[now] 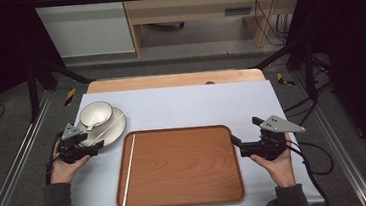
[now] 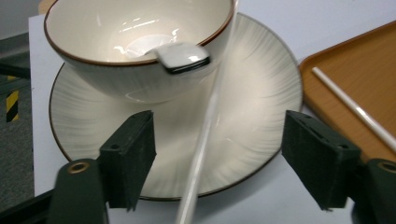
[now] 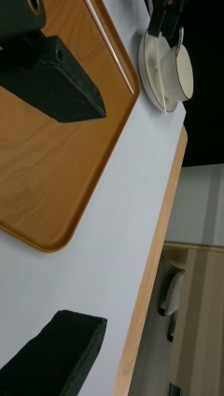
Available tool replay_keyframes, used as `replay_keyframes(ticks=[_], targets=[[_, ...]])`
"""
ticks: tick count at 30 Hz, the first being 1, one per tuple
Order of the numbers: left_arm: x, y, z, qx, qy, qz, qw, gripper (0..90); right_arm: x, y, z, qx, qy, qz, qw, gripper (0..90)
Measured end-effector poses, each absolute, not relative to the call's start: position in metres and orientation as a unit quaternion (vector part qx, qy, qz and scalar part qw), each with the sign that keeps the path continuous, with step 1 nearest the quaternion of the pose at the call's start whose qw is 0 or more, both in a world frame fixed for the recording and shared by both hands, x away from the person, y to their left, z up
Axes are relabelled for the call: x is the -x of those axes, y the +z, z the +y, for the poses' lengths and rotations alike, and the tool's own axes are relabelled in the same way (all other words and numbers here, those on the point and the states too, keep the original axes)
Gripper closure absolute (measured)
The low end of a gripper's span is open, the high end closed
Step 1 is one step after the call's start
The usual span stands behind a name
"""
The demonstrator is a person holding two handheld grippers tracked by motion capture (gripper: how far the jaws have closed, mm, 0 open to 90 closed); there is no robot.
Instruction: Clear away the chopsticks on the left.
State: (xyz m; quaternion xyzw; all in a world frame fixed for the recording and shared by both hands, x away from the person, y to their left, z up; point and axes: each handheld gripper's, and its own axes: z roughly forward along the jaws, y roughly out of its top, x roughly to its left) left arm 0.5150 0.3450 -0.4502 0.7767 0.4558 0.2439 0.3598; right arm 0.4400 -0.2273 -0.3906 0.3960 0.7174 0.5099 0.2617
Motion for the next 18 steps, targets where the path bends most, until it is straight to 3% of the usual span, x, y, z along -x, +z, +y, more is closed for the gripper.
replay_keyframes(ticks=[5,10,18], targets=[[-0.522,-0.454,0.347,-0.784,0.250,0.449,0.346,35.4,-0.440,-0.391,-0.227,-0.396,0.509,0.718,0.261,2.8],[-0.531,-0.452,0.344,-0.798,0.256,0.436,0.329,49.8,-0.440,-0.391,-0.227,-0.395,0.508,0.719,0.261,2.7],[-0.534,-0.457,0.344,-0.801,0.252,0.432,0.329,63.2,-0.441,-0.392,-0.226,-0.396,0.506,0.720,0.262,2.8]])
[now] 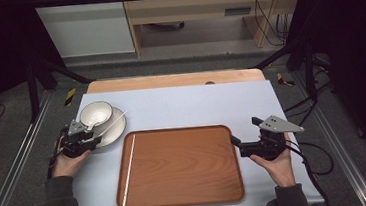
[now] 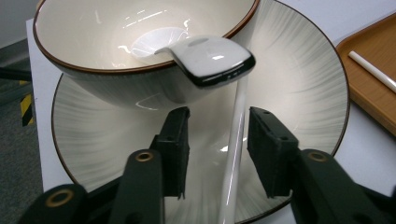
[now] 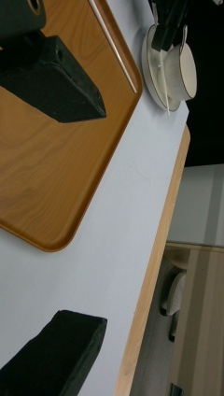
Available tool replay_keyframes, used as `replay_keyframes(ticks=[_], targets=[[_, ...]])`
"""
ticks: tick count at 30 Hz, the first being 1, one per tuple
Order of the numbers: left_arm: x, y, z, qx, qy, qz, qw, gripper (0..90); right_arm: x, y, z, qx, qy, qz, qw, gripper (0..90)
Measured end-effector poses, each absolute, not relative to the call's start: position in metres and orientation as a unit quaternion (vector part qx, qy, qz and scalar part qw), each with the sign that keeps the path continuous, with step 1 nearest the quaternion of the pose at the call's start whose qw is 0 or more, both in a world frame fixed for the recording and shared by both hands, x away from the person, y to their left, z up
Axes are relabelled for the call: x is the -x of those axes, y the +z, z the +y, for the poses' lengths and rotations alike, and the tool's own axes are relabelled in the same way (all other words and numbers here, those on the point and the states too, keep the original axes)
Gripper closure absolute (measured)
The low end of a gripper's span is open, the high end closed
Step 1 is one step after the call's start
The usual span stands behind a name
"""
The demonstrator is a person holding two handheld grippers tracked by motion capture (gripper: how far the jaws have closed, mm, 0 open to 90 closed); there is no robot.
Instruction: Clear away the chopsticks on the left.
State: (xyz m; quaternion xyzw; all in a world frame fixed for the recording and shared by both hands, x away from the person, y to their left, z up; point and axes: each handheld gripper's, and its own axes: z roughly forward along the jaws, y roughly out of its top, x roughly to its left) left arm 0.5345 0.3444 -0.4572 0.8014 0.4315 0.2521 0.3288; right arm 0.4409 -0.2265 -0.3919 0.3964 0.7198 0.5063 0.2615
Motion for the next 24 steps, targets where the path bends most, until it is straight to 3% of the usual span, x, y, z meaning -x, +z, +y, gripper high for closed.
replay_keyframes(ticks=[8,24], targets=[[-0.535,-0.460,0.341,-0.813,0.243,0.423,0.318,78.2,-0.441,-0.392,-0.226,-0.397,0.505,0.721,0.261,2.7],[-0.526,-0.455,0.329,-0.829,0.234,0.402,0.310,83.7,-0.441,-0.392,-0.227,-0.397,0.506,0.720,0.262,2.7]])
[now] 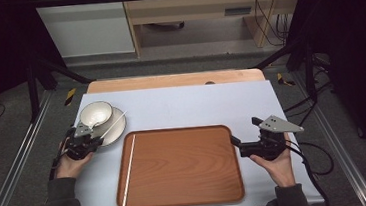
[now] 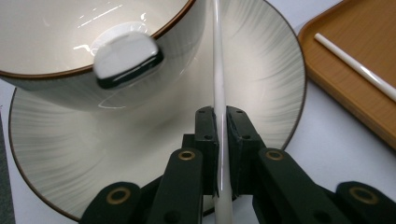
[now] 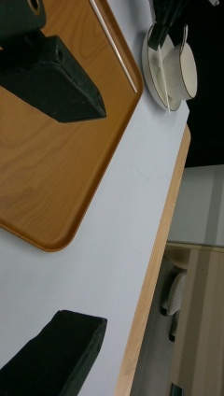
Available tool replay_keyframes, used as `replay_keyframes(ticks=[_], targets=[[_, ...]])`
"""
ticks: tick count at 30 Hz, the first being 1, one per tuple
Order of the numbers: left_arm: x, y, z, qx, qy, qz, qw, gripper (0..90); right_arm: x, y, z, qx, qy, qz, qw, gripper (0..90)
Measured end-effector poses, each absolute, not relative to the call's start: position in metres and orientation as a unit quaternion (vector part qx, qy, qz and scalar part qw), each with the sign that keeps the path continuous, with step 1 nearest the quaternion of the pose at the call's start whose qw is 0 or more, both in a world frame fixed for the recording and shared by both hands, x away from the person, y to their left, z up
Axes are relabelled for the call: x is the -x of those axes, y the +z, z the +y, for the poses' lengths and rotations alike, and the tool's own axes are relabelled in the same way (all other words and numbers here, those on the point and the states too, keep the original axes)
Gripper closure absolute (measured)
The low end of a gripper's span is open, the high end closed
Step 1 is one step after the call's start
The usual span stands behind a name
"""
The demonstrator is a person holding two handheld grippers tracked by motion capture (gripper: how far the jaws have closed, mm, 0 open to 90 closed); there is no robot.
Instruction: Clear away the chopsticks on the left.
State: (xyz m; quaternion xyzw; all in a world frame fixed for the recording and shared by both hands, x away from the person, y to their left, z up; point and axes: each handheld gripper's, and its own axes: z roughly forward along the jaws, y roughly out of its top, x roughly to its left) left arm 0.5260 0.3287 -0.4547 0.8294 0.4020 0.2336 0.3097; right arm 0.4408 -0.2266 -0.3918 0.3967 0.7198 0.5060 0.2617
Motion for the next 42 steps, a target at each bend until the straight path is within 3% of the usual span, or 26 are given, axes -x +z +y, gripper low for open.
replay_keyframes(ticks=[17,35,42], targets=[[-0.498,-0.426,0.309,-0.812,0.247,0.401,0.344,83.7,-0.440,-0.391,-0.228,-0.394,0.509,0.718,0.264,2.6],[-0.463,-0.393,0.246,-0.786,0.267,0.392,0.397,83.6,-0.439,-0.389,-0.230,-0.396,0.511,0.715,0.266,2.6],[-0.446,-0.397,0.225,-0.756,0.268,0.439,0.404,83.6,-0.438,-0.388,-0.231,-0.397,0.513,0.713,0.265,2.6]])
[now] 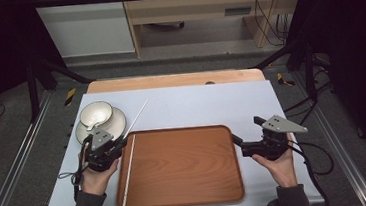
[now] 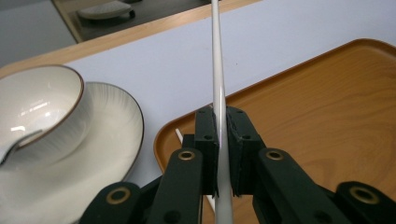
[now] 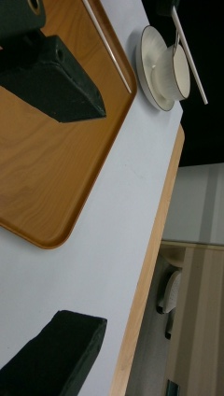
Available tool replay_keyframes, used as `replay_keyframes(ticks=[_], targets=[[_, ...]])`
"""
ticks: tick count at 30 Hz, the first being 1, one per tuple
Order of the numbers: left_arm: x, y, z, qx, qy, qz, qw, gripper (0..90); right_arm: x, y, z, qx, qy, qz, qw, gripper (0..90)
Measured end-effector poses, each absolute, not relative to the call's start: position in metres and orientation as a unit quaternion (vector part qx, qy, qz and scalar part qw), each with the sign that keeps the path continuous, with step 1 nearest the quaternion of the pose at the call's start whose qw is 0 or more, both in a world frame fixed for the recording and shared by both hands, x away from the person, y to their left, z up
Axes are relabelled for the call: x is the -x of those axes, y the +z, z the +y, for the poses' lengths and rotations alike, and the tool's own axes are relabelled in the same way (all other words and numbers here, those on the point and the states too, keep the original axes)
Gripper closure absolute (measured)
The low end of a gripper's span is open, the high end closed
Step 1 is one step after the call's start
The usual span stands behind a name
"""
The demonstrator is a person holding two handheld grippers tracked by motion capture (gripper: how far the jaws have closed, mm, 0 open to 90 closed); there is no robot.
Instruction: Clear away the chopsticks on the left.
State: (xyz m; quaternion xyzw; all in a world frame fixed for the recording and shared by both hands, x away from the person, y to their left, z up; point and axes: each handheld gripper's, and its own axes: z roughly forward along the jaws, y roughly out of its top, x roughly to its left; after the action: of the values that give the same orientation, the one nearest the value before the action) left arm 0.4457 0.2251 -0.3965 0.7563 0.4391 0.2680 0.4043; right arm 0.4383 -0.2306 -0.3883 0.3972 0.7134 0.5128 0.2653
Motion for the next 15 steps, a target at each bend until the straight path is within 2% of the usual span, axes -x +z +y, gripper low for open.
replay_keyframes(ticks=[7,15], targets=[[-0.422,-0.422,0.215,-0.711,0.265,0.508,0.406,83.6,-0.438,-0.388,-0.231,-0.395,0.515,0.713,0.264,2.6],[-0.409,-0.443,0.204,-0.685,0.270,0.549,0.395,83.5,-0.437,-0.387,-0.231,-0.395,0.514,0.714,0.264,2.6]])
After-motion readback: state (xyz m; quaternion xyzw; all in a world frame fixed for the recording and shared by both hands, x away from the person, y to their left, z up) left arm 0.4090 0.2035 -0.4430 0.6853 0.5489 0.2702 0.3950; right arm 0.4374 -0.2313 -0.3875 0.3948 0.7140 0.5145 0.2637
